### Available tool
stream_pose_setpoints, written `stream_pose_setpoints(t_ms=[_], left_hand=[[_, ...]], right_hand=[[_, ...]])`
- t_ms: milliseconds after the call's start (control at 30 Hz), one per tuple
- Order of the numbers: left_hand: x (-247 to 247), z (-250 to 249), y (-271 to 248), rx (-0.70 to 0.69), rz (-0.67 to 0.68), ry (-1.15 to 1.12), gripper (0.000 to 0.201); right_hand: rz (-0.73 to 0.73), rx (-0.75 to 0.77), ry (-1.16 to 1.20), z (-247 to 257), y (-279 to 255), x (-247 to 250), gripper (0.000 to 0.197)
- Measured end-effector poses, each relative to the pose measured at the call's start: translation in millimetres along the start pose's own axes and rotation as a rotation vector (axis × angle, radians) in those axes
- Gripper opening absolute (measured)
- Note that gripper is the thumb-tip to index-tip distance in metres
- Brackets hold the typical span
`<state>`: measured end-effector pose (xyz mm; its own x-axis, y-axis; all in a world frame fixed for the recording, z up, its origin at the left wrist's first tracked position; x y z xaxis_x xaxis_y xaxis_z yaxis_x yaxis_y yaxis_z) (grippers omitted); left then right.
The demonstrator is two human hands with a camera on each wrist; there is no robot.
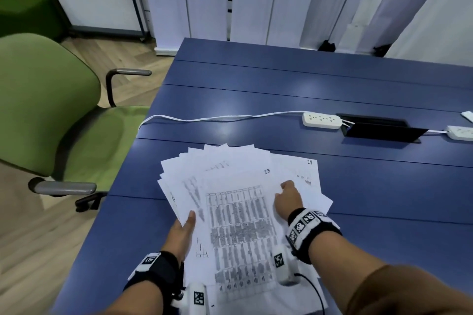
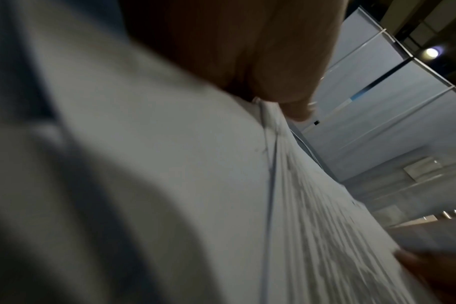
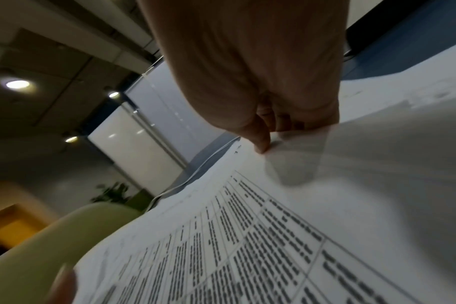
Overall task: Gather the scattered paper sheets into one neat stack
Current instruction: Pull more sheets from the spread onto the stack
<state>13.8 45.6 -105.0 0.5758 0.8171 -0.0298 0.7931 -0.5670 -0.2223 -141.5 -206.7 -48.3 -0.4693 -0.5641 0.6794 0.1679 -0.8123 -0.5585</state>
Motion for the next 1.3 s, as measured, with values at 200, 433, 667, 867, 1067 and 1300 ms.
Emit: stream_pose_setpoints(t_ms=[200, 433, 667, 867, 1067, 1300], left_hand=[[-1.9, 12.0, -1.5, 0.054, 0.065, 0.050, 0.118], [3.7, 20.7, -2.0, 0.118, 0.040, 0.003, 0.133], [16.1, 33.8, 2.9, 0.179, -0.035, -0.096, 0.111], [20.6, 32.2, 1.9, 0.225, -0.131, -0.213, 0.109], [23.8, 34.8, 0.8, 0.235, -0.151, -0.167, 0.122], [2.0, 1.0, -4.4, 0.219, -0.088, -0.117, 0.085]], right_hand=[[0.130, 0.154, -0.140, 25.5, -11.5, -38.1, 0.041], [-0.200, 0.009, -0.438, -39.5, 58.0, 68.9, 0.070], [0.044, 0.033, -0.491, -49.9, 82.6, 65.6, 0.073], [-0.142, 0.222, -0.495, -9.9, 80.8, 96.3, 0.038], [-0.478, 0.208, -0.317, 21.3, 82.3, 161.1, 0.031], [-0.307, -0.517, -0.141, -95.7, 50.3, 113.7, 0.086]])
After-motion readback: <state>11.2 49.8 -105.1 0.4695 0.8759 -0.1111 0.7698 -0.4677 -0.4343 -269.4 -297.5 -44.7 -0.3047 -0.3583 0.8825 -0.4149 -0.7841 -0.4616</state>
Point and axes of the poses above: each hand's wrist, its own y-axis towards the middle knuckle, its own x-axis out of the back of the hand, z = x × y, the point moved 7 cm from there along y, towards the middle knuckle, and after that the axes turned 15 degrees about -x, right-handed, at the moved point
